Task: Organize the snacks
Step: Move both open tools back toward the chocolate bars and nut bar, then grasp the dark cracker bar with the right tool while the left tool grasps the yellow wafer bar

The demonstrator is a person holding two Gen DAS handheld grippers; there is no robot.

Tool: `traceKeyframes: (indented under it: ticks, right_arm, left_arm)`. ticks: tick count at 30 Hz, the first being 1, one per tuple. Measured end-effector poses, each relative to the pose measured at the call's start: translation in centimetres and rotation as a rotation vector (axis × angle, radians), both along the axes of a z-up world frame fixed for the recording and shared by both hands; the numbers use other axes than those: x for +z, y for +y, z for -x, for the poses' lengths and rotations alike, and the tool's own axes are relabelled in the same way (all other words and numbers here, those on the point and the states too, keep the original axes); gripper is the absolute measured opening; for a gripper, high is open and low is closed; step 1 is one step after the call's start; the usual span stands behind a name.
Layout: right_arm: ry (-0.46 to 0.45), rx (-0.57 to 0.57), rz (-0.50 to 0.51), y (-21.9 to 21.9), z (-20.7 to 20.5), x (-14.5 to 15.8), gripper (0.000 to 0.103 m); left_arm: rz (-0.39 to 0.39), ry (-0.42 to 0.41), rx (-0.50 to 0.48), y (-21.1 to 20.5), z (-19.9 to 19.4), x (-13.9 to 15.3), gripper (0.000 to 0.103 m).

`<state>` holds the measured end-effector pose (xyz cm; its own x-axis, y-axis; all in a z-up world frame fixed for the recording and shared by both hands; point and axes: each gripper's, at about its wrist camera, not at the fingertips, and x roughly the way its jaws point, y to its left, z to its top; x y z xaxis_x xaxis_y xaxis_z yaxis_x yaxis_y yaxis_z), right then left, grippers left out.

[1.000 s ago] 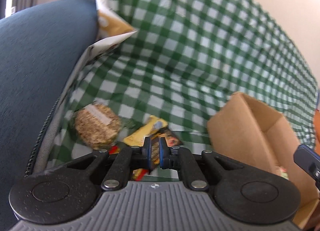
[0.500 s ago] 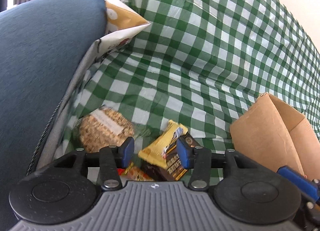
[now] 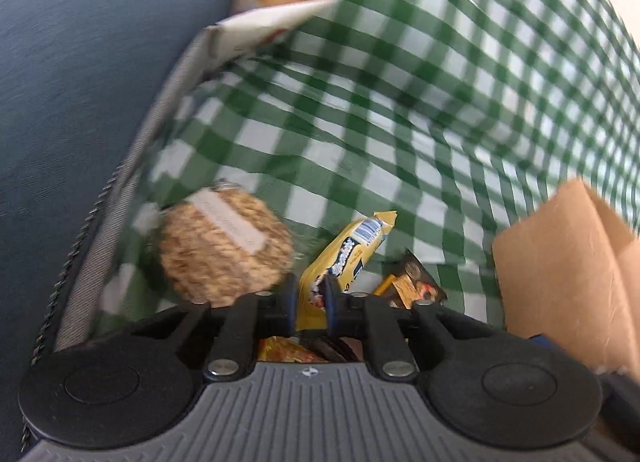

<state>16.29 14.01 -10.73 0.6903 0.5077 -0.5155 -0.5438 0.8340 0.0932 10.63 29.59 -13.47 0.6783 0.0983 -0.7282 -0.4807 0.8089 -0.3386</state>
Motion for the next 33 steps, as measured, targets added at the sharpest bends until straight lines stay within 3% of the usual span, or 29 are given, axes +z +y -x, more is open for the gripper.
traceKeyframes:
  ticks: [7,12,19,25,29,33]
  right_arm:
    - [0.068,-0.051,-0.031,2.3,-2.2,-2.0,0.043]
    - [0.127,-0.100,-0.038,3.8,-4.5,-3.7,0.063]
    - [0.215,-0.102,-0.012,5.1,-6.6,-5.9,0.072]
    - [0.174,-0.103,0.047,5.5,-6.6,-6.1,0.068]
    - [0.136,-0.100,0.080,5.1,-6.4,-6.0,0.041]
    - [0.126,-0.107,0.097,3.9,-5.9,-5.5,0.039]
  left_arm:
    - [0.191,-0.006,0.104,2.8,2.4,-0.2,0.010]
    - [0.204,0.009,0.086,2.7,1.9,-0.2,0.012]
    - [0.192,0.011,0.080,2.4,1.3,-0.6,0.025]
    - [0.173,0.029,0.057,2.2,0.5,-0.9,0.034]
    - [0.122,0.051,0.026,1.4,-0.4,-1.0,0.034]
    - [0.098,0.059,-0.001,0.7,-1.0,-0.9,0.023]
